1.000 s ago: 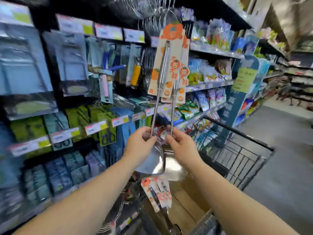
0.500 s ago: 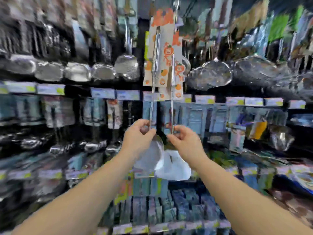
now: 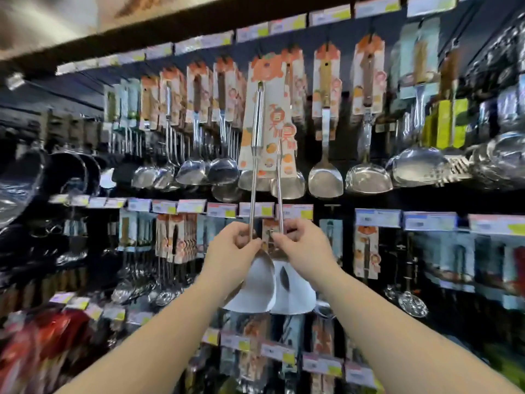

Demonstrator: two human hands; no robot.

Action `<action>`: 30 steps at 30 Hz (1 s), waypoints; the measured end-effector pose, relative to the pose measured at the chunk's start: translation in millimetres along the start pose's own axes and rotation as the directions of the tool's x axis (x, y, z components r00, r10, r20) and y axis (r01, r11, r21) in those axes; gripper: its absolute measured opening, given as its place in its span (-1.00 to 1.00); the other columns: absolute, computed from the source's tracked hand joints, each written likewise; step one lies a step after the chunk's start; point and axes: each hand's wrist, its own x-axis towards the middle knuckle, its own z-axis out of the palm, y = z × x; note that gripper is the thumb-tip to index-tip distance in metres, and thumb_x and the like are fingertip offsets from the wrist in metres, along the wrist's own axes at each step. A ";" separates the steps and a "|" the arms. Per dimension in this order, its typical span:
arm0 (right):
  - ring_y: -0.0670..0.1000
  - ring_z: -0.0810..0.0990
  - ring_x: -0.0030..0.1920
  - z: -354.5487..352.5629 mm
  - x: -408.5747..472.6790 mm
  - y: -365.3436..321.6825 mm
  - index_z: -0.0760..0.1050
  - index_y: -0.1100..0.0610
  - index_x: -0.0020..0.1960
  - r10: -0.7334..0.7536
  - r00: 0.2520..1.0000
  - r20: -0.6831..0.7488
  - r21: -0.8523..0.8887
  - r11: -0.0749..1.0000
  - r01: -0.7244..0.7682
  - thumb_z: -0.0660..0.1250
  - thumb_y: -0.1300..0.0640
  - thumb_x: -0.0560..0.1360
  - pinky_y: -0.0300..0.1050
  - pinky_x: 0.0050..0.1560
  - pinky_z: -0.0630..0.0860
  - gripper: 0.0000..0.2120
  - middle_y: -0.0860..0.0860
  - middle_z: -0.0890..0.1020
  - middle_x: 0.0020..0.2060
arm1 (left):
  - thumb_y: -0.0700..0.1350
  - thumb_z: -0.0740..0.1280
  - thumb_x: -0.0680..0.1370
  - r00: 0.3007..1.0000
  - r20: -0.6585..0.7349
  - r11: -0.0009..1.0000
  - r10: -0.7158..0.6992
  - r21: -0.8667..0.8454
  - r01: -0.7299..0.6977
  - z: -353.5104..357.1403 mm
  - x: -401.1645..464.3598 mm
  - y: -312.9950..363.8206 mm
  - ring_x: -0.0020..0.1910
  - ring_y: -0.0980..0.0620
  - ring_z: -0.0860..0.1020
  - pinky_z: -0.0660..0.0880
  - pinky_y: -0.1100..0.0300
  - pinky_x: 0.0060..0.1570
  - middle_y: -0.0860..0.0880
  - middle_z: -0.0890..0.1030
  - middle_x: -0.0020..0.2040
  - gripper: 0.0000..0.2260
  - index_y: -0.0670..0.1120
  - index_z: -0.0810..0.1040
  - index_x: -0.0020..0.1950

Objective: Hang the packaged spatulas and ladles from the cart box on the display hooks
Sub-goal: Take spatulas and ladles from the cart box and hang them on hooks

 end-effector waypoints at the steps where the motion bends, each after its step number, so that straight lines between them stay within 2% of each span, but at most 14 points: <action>1: 0.07 0.65 -0.09 8.6 10.4 -3.5 0.51 0.03 0.05 -0.005 1.000 0.003 0.010 1.000 0.005 0.41 0.06 0.48 0.07 0.01 0.58 -0.82 0.04 0.66 -0.16 | -0.11 0.38 0.51 1.000 -0.010 1.000 -0.008 0.002 0.008 -5.3 8.6 -6.4 -0.35 0.09 0.45 0.34 0.40 -0.40 0.00 0.54 -0.28 -0.92 0.02 0.50 -0.06; 4: 0.07 0.64 -0.09 25.8 41.5 -11.4 0.48 0.04 0.08 -0.018 1.000 0.003 0.019 1.000 0.018 0.39 0.06 0.49 0.03 -0.02 0.57 -0.81 0.05 0.66 -0.15 | -0.09 0.37 0.52 0.999 -0.049 1.000 -0.021 0.020 0.022 -15.5 38.6 -21.2 -0.32 0.10 0.46 0.35 0.38 -0.39 0.00 0.53 -0.26 -0.87 -0.02 0.50 0.05; 6: 0.05 0.61 -0.10 31.6 62.5 -15.3 0.46 0.02 0.07 -0.045 0.999 0.006 0.016 0.999 0.045 0.36 0.07 0.51 -0.07 -0.12 0.51 -0.83 0.07 0.64 -0.12 | -0.07 0.37 0.52 0.997 -0.074 0.999 -0.021 0.028 0.024 -19.4 62.0 -25.5 -0.23 0.04 0.51 0.37 0.23 -0.27 -0.02 0.57 -0.21 -0.83 0.00 0.49 0.09; 9: 0.02 0.59 -0.07 36.4 98.6 -19.8 0.44 0.01 0.03 -0.108 0.994 -0.016 -0.003 0.994 0.108 0.36 0.06 0.52 -0.19 -0.22 0.45 -0.86 0.05 0.64 -0.09 | -0.10 0.37 0.52 0.993 -0.116 1.000 0.010 -0.023 -0.012 -21.2 98.3 -25.9 -0.24 -0.01 0.53 0.38 0.16 -0.25 -0.01 0.59 -0.26 -0.91 -0.01 0.53 0.01; 12: 0.06 0.60 -0.03 38.8 136.9 -24.7 0.48 0.04 0.10 -0.149 0.988 -0.044 -0.006 0.989 0.149 0.38 0.05 0.50 -0.13 -0.10 0.47 -0.79 0.05 0.65 -0.06 | -0.10 0.34 0.54 0.989 -0.146 0.999 0.028 -0.010 -0.030 -20.1 134.3 -21.4 -0.33 0.08 0.46 0.30 0.21 -0.36 0.00 0.54 -0.31 -0.95 0.00 0.52 -0.02; 16: 0.08 0.62 -0.01 42.2 186.1 -26.4 0.48 0.00 0.14 -0.187 0.979 -0.079 -0.025 0.982 0.185 0.39 0.05 0.48 0.06 0.09 0.55 -0.75 0.04 0.65 -0.06 | -0.10 0.34 0.54 0.983 -0.172 0.997 0.070 -0.004 -0.071 -16.9 182.6 -22.7 -0.35 0.08 0.43 0.30 0.20 -0.35 0.03 0.49 -0.37 -0.91 -0.05 0.54 0.03; 18: 0.09 0.63 -0.02 45.0 206.6 -27.3 0.47 -0.03 0.11 -0.200 0.976 -0.089 -0.033 0.980 0.198 0.40 0.01 0.47 0.13 0.12 0.55 -0.76 0.04 0.66 -0.08 | -0.11 0.34 0.54 0.980 -0.181 0.996 0.083 -0.014 -0.087 -17.0 203.7 -25.4 -0.36 0.08 0.43 0.30 0.20 -0.35 0.05 0.48 -0.40 -0.90 -0.06 0.55 0.04; 22: 0.08 0.64 -0.04 53.0 235.5 -27.6 0.43 -0.03 0.10 -0.200 0.973 -0.111 -0.022 0.980 0.199 0.38 0.01 0.49 0.06 0.11 0.54 -0.78 0.04 0.67 -0.13 | -0.10 0.35 0.52 0.974 -0.203 0.993 0.097 -0.041 -0.107 -18.2 241.4 -34.5 -0.37 0.05 0.43 0.32 0.19 -0.34 0.04 0.47 -0.41 -0.90 -0.04 0.55 0.02; 26: 0.03 0.63 -0.09 64.2 257.3 -24.8 0.43 0.01 0.05 -0.213 0.965 -0.153 -0.041 0.977 0.209 0.36 0.05 0.52 -0.03 0.02 0.54 -0.84 0.03 0.67 -0.17 | -0.10 0.35 0.53 0.977 -0.175 0.987 0.125 -0.078 -0.140 -15.5 273.2 -48.8 -0.34 0.04 0.44 0.33 0.19 -0.34 -0.02 0.51 -0.34 -0.93 -0.02 0.53 0.00; 28: -0.02 0.59 -0.15 70.8 266.6 -23.4 0.44 0.01 0.06 -0.216 0.962 -0.168 -0.055 0.976 0.209 0.34 0.04 0.53 -0.13 -0.12 0.51 -0.86 -0.01 0.64 -0.18 | -0.07 0.35 0.52 0.978 -0.165 0.985 0.126 -0.093 -0.143 -13.6 287.3 -57.8 -0.26 0.01 0.49 0.35 0.18 -0.32 -0.04 0.57 -0.25 -0.89 -0.01 0.55 0.04; 30: -0.10 0.54 -0.21 76.6 275.6 -23.5 0.41 -0.01 0.05 -0.222 0.958 -0.184 -0.083 0.974 0.210 0.31 0.04 0.54 -0.24 -0.25 0.41 -0.88 -0.05 0.61 -0.21 | -0.06 0.35 0.52 0.980 -0.153 0.983 0.125 -0.111 -0.143 -13.6 299.3 -67.1 -0.24 0.00 0.50 0.36 0.18 -0.30 0.00 0.56 -0.27 -0.87 0.02 0.54 0.05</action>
